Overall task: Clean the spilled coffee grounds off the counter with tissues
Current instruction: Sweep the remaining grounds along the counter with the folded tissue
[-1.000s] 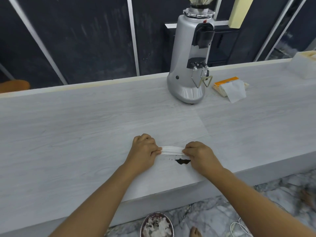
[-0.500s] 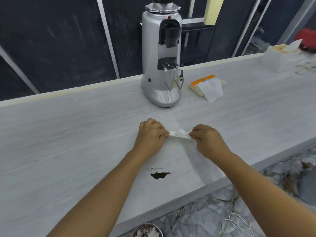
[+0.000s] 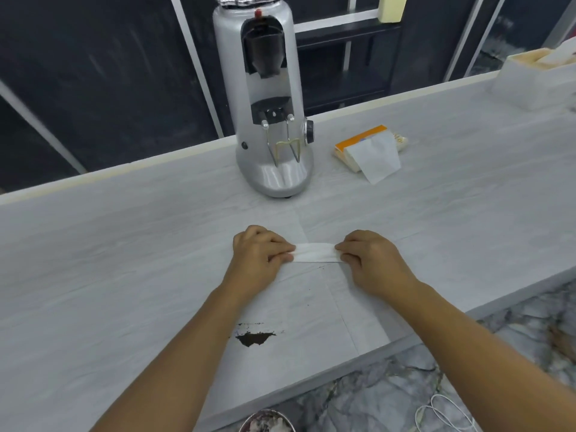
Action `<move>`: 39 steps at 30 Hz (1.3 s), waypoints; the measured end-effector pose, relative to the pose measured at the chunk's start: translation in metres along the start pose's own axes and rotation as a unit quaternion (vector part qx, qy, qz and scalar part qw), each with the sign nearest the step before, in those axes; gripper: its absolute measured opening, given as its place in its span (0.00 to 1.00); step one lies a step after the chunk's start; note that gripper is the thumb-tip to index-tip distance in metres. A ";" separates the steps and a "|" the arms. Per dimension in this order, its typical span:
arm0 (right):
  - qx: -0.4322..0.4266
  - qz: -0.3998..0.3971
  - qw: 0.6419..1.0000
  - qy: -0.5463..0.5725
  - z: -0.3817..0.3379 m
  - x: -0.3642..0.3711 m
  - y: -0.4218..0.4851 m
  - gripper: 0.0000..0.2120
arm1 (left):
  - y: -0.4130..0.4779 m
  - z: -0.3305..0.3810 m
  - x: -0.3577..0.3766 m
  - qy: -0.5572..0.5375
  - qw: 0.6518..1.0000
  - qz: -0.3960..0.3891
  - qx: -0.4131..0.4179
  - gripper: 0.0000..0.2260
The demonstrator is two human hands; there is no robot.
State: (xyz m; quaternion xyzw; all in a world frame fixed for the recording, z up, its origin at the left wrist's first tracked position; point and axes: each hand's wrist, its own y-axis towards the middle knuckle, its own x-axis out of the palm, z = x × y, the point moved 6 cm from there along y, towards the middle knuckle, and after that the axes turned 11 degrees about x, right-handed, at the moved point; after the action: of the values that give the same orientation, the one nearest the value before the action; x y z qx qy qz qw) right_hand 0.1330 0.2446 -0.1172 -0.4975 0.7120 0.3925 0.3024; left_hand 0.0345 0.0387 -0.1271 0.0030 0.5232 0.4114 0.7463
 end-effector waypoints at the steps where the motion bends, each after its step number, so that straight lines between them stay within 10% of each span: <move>1: 0.000 0.002 1.000 0.002 0.001 0.000 0.001 0.10 | 0.002 0.000 0.000 -0.001 1.000 -0.003 0.000 0.07; 24: 0.170 0.051 0.979 -0.100 -0.123 0.060 -0.092 0.10 | -0.058 -0.021 -0.061 -0.002 0.988 -0.127 0.088 0.08; 39: 0.130 -0.013 0.989 -0.067 -0.194 0.084 -0.111 0.16 | -0.142 -0.037 -0.120 0.018 0.994 -0.098 0.049 0.08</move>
State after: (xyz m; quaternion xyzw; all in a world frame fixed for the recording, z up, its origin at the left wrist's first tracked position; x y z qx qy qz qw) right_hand 0.2032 0.0163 -0.1157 -0.4352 0.7288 0.3252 0.4168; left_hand 0.0787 -0.1452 -0.1126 -0.0192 0.5534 0.3104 0.7727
